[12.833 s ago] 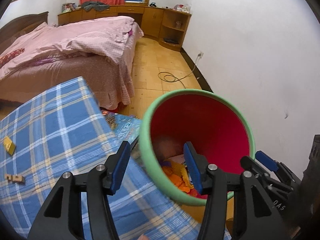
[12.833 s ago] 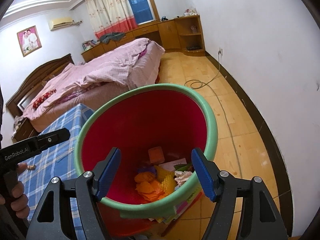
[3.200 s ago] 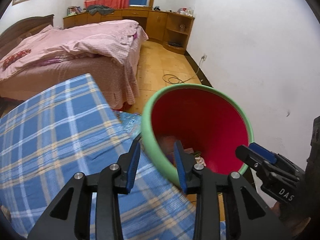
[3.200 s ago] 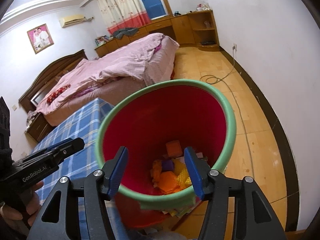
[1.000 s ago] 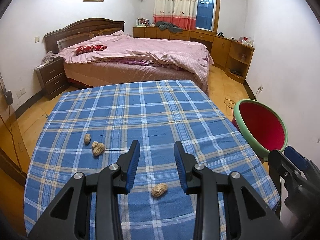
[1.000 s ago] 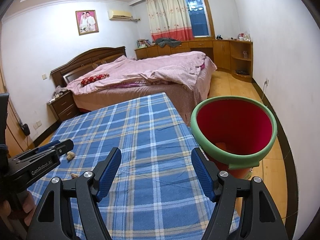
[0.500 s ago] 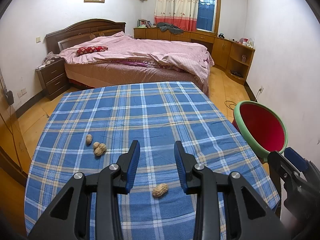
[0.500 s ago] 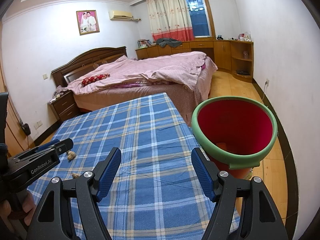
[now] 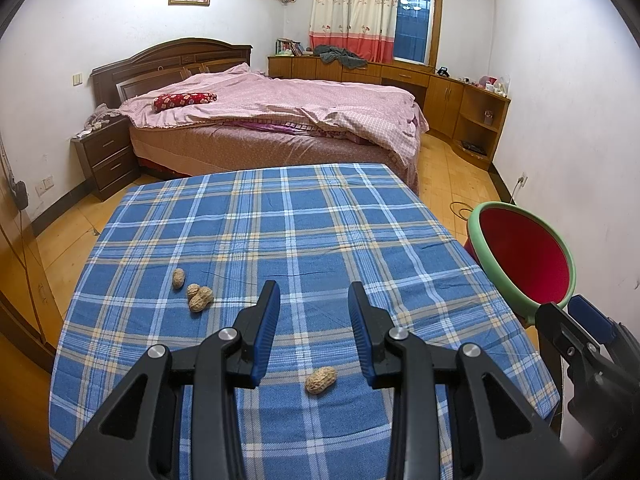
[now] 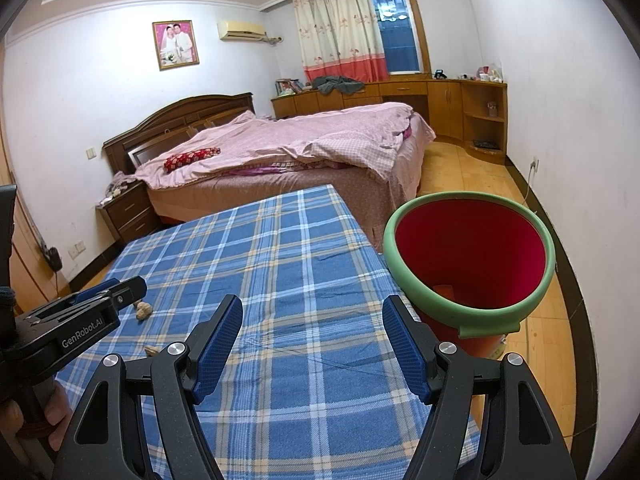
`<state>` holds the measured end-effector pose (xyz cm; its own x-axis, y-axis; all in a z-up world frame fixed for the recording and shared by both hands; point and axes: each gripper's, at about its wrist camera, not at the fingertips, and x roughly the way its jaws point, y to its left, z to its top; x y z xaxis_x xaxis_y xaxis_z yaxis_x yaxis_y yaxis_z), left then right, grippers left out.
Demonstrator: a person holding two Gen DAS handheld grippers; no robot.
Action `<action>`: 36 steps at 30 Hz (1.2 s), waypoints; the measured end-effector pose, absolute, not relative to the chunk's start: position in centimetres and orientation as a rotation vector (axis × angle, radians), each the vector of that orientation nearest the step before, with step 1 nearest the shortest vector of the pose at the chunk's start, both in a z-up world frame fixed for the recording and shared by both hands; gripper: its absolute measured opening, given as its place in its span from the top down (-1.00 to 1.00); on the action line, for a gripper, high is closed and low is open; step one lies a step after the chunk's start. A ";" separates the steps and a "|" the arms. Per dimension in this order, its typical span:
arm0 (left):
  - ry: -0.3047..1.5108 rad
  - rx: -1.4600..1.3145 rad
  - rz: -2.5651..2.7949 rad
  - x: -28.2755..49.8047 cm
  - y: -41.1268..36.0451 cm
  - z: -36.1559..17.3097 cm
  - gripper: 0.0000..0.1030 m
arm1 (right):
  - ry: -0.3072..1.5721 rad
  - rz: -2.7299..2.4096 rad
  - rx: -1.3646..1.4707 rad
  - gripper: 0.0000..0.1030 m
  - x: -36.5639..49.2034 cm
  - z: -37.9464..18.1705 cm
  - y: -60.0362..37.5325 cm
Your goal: Collect trash
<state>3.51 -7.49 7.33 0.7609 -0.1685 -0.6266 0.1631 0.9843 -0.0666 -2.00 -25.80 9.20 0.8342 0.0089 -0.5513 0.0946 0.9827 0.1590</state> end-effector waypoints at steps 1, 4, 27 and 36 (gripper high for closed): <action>0.683 -0.009 -0.181 3.5 -7.5 7.3 0.32 | 0.583 -0.046 0.182 -0.43 -2.0 9.2 -25.9; 0.682 -0.008 -0.181 3.5 -7.5 7.4 0.32 | 0.583 -0.046 0.182 -0.43 -2.0 9.2 -25.9; 0.682 -0.010 -0.178 3.3 -7.3 7.5 0.32 | 0.581 -0.044 0.181 -0.43 -2.0 9.2 -25.4; 0.677 -0.010 -0.173 3.1 -7.2 7.8 0.32 | 0.576 -0.041 0.181 -0.43 -2.0 9.4 -25.1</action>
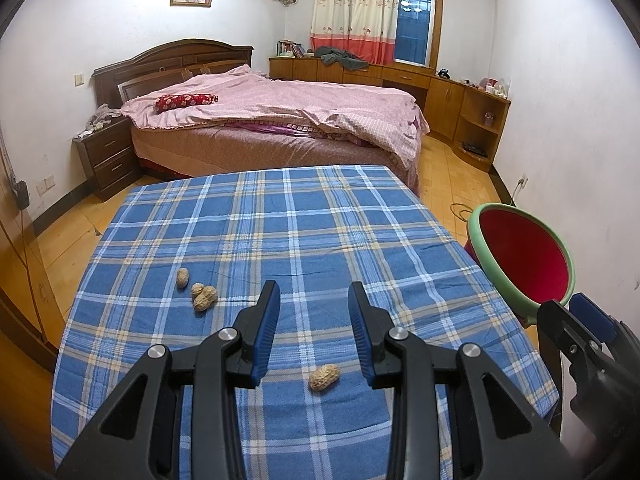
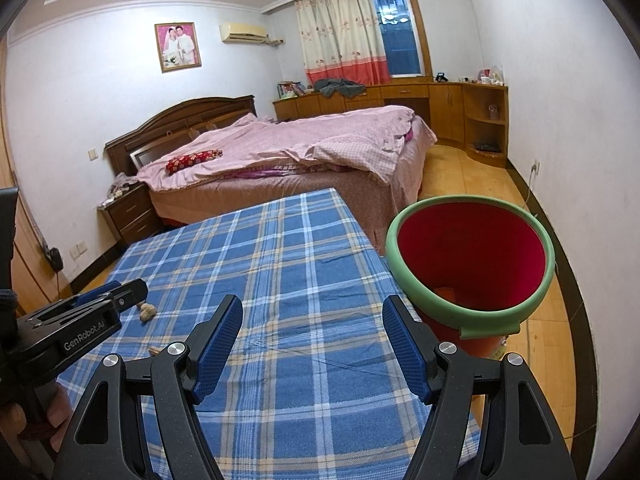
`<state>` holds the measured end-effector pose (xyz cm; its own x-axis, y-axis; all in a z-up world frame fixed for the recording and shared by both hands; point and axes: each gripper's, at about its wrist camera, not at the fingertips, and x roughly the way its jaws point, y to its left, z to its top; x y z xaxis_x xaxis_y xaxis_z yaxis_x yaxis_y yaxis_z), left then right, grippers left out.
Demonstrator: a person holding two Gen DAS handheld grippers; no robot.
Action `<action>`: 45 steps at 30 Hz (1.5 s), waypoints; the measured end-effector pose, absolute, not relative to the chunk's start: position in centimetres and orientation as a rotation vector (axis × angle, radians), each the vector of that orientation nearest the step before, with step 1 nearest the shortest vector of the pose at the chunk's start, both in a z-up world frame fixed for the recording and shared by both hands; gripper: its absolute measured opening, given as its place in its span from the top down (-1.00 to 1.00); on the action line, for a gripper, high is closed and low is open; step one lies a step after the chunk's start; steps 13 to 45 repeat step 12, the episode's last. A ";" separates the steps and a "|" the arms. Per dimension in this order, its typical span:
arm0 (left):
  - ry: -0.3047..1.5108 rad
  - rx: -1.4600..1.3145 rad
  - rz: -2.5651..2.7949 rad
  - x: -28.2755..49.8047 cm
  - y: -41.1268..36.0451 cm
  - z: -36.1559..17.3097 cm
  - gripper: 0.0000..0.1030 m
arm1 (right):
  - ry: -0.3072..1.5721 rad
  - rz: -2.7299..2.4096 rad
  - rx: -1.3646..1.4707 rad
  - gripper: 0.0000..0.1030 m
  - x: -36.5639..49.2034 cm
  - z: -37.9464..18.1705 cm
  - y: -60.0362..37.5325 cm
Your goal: Collect trash
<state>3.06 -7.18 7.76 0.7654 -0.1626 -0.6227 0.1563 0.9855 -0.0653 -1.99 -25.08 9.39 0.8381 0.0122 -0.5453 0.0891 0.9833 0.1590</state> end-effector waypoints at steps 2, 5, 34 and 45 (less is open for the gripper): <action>0.676 -0.011 -0.165 3.0 -7.2 7.7 0.32 | 0.579 -0.038 0.185 -0.43 -1.9 9.5 -25.0; 0.675 -0.004 -0.167 3.0 -7.4 7.8 0.32 | 0.577 -0.039 0.187 -0.43 -1.9 9.9 -24.9; 0.677 0.002 -0.178 3.0 -7.9 7.8 0.32 | 0.576 -0.044 0.192 -0.43 -1.6 10.2 -25.0; 0.677 0.002 -0.178 3.0 -7.9 7.8 0.32 | 0.576 -0.044 0.192 -0.43 -1.6 10.2 -25.0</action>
